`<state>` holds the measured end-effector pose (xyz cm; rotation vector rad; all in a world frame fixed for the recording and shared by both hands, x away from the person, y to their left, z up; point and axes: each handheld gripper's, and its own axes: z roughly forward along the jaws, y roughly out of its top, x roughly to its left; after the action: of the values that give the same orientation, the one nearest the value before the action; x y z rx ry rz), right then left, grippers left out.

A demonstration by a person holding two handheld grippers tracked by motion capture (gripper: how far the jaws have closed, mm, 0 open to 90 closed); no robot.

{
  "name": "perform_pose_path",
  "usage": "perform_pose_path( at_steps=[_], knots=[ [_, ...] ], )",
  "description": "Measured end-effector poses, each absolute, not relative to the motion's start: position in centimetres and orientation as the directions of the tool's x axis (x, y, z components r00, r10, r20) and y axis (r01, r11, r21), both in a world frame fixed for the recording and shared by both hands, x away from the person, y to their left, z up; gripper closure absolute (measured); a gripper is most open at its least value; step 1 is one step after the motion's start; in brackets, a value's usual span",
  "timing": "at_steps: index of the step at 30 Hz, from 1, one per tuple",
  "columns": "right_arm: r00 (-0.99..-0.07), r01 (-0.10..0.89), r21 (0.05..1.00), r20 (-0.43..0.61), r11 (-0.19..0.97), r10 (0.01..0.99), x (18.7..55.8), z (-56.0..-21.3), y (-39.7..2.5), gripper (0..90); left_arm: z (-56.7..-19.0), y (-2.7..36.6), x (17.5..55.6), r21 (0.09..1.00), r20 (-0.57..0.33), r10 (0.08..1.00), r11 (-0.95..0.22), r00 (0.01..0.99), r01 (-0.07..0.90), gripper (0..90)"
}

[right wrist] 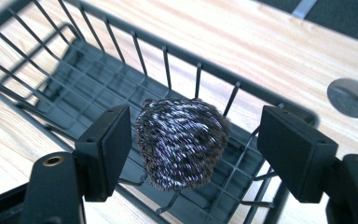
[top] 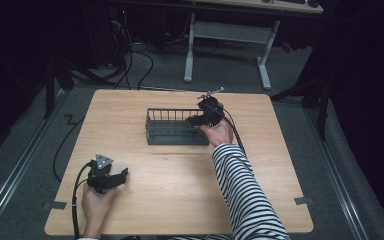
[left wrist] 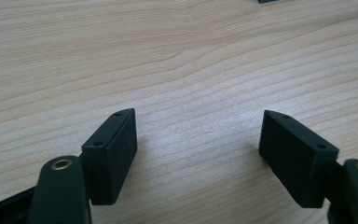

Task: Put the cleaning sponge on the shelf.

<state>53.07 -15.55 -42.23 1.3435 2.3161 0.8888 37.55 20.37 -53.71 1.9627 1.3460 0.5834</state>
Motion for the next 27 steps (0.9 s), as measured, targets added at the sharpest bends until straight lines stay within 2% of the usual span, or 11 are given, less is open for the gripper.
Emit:
perform_pose_path(
  at_steps=[11, 27],
  knots=[
    [-0.53, 0.602, 0.727, 0.053, 0.331, 0.846, 50.9, -40.3, -17.5, 31.8, -53.7, 20.4, 37.5, 0.742, -0.014, 0.931, -0.235, 0.366, 0.627, 28.2],
    [-0.54, 0.576, 0.76, 0.077, 0.301, 0.838, 47.5, -39.0, -21.0, 35.5, -53.7, 20.3, 37.6, 0.741, -0.015, 0.928, -0.24, 0.372, 0.627, 27.4]
  ],
)
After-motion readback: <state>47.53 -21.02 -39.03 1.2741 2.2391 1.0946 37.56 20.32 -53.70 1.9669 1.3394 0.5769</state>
